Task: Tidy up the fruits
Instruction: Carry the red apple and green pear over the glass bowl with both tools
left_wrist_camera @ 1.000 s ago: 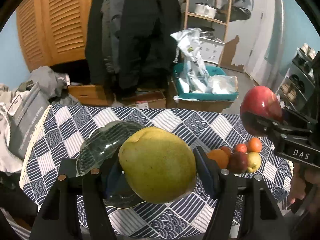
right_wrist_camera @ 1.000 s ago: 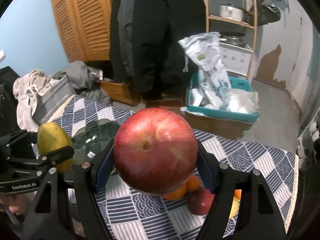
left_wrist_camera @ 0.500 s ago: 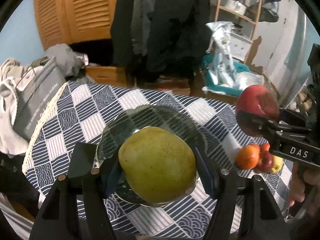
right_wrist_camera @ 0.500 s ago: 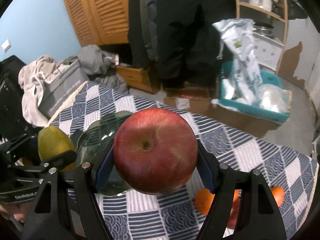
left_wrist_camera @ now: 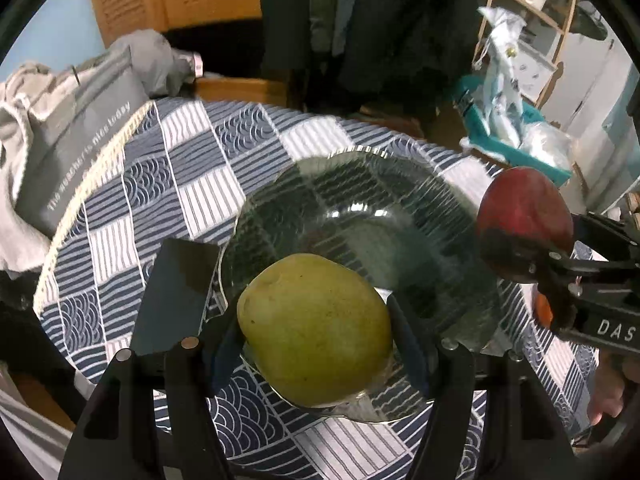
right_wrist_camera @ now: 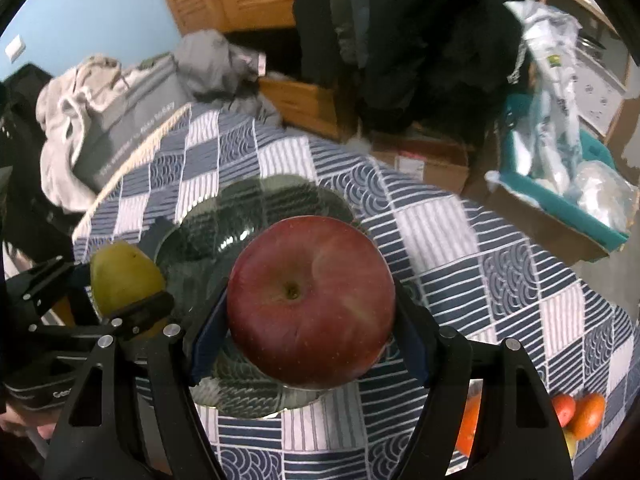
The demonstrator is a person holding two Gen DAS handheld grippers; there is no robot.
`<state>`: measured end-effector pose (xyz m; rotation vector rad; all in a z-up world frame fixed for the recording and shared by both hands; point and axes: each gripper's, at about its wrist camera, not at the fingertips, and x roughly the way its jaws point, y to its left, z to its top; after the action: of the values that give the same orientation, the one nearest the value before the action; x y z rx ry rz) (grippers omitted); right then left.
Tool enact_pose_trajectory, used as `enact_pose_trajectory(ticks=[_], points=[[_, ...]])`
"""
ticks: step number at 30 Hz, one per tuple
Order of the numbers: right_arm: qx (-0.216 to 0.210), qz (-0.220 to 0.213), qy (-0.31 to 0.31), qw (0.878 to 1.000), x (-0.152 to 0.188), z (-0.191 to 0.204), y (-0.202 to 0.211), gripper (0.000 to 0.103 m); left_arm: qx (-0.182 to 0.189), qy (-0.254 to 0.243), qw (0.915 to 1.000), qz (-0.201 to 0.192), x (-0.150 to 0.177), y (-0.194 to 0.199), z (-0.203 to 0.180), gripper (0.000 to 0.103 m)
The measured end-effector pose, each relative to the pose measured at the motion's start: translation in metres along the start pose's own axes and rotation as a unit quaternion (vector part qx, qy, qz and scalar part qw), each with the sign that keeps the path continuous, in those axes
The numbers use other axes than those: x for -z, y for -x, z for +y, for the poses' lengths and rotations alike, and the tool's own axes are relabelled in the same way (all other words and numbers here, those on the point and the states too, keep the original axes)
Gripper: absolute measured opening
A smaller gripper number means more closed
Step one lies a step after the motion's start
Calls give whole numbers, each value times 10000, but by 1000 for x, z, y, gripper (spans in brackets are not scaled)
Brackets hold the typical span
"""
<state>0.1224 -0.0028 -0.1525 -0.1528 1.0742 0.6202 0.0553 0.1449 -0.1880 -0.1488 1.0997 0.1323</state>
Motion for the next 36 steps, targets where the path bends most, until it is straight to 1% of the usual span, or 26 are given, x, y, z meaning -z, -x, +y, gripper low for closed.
enact_pose_trajectory(ticks=[6, 14, 20, 25, 28, 32, 36], points=[[-5, 417, 79, 9991, 12, 3, -29, 74, -44, -3, 9995, 312, 7, -23, 3, 70], [-47, 734, 111, 9972, 24, 3, -48, 74, -28, -101, 9980, 630, 18, -40, 3, 69], [-56, 945, 215, 9953, 27, 10, -55, 74, -19, -136, 9979, 633, 19, -38, 4, 69], [-10, 1110, 202, 9936, 30, 8, -53, 74, 179, -90, 9972, 717, 23, -37, 4, 69], [36, 1144, 175, 9933, 35, 5, -48, 74, 241, -130, 9967, 765, 27, -36, -1, 69], [17, 1095, 135, 9939, 38, 2, -44, 74, 133, -293, 9964, 783, 28, -38, -8, 69], [71, 1039, 139, 9945, 36, 1, -46, 75, 150, -182, 9961, 846, 26, -42, -5, 70]])
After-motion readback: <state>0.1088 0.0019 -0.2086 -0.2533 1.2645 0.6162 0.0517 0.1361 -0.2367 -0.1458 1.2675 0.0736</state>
